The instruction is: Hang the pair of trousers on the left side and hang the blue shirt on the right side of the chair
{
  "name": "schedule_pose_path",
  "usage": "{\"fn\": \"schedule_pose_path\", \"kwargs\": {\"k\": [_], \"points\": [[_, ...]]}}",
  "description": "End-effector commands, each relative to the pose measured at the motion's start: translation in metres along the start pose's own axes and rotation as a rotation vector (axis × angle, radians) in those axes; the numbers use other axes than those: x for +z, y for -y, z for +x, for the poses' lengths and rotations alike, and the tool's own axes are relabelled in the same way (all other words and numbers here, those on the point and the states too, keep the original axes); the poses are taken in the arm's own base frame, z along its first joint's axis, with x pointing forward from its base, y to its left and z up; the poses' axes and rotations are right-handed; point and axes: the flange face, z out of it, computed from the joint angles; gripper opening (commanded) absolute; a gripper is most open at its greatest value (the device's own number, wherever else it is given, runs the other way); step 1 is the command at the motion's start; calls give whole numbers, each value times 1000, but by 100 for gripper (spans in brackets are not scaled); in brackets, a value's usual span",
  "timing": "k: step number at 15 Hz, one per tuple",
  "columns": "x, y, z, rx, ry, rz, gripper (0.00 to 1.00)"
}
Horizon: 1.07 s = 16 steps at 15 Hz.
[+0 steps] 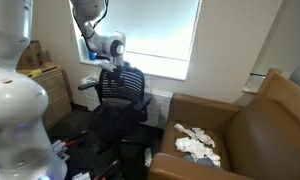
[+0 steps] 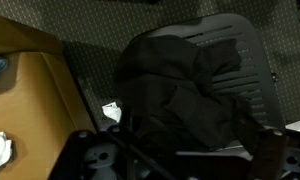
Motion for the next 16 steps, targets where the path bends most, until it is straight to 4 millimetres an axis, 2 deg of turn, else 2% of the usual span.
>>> {"fn": "schedule_pose_path", "kwargs": {"k": [1, 5, 16], "points": [[-1, 0, 0, 0, 1, 0, 100], [-12, -5, -1, 3, -15, 1, 100], [-11, -5, -2, 3, -13, 0, 100]]}}
